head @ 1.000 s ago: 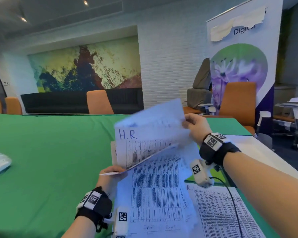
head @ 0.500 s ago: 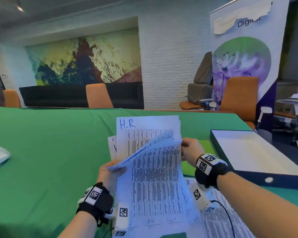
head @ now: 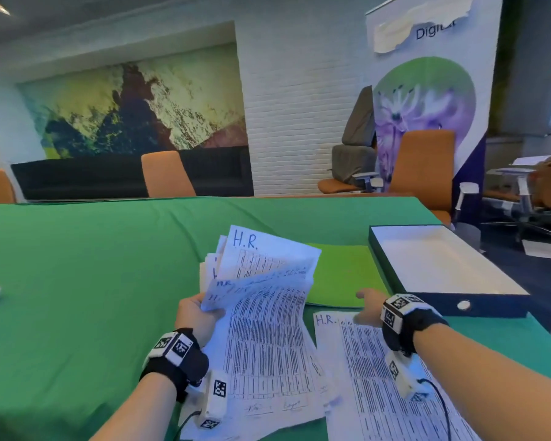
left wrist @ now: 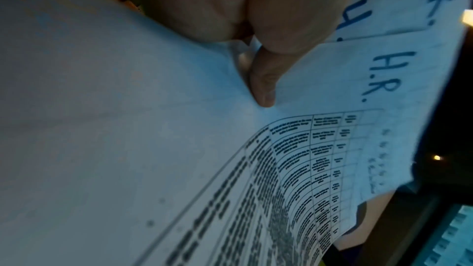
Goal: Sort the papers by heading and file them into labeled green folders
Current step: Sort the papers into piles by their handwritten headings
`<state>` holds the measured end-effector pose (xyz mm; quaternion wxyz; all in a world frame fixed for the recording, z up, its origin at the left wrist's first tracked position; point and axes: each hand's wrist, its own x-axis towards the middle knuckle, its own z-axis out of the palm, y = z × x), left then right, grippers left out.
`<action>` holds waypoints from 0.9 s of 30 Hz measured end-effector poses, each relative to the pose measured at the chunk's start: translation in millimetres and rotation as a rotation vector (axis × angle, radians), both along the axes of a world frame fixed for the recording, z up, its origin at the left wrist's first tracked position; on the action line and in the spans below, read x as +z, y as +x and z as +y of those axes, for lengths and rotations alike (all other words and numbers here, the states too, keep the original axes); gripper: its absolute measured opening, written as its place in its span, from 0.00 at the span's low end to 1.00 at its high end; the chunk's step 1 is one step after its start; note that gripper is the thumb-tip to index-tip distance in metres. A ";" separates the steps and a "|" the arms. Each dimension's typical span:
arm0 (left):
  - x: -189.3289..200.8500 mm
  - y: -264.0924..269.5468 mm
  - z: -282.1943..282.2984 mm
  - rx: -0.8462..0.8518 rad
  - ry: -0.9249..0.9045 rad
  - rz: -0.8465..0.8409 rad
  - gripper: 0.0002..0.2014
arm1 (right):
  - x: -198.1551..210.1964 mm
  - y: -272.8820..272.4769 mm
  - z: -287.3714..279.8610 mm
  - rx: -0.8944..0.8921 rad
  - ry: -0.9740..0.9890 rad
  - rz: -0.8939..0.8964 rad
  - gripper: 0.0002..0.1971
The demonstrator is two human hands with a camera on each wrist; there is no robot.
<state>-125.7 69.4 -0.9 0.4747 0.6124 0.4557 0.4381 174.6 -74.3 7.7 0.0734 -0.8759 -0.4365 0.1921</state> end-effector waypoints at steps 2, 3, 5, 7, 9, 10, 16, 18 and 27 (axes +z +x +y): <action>-0.8 1.0 -4.4 0.000 0.001 0.023 0.14 | -16.1 8.8 -21.0 -0.078 -0.119 -0.047 0.45; -1.4 1.7 -5.7 0.001 0.004 0.032 0.13 | -21.3 10.7 -30.8 -0.119 -0.168 -0.057 0.50; -1.1 4.7 -8.6 0.008 0.008 0.057 0.12 | -30.9 16.2 -43.9 -0.170 -0.199 -0.083 0.58; -0.5 8.2 -11.0 0.009 0.016 0.070 0.11 | -36.2 20.7 -49.6 -0.202 -0.185 -0.091 0.63; 1.8 11.6 -14.2 0.006 0.029 0.076 0.12 | -36.0 24.1 -52.5 -0.226 -0.162 -0.064 0.66; 3.2 12.8 -15.4 0.005 0.038 0.080 0.12 | -35.3 26.3 -54.5 -0.240 -0.151 -0.042 0.65; 9.4 16.6 -16.5 0.014 0.035 0.087 0.12 | -32.3 41.2 -72.0 -0.255 -0.135 -0.007 0.50; 8.0 18.0 -17.3 0.021 0.020 0.082 0.15 | -32.7 43.4 -78.2 -0.230 -0.145 -0.016 0.45; 4.0 20.8 -25.5 0.028 0.017 0.128 0.15 | -30.2 39.3 -85.2 -0.285 -0.093 -0.006 0.51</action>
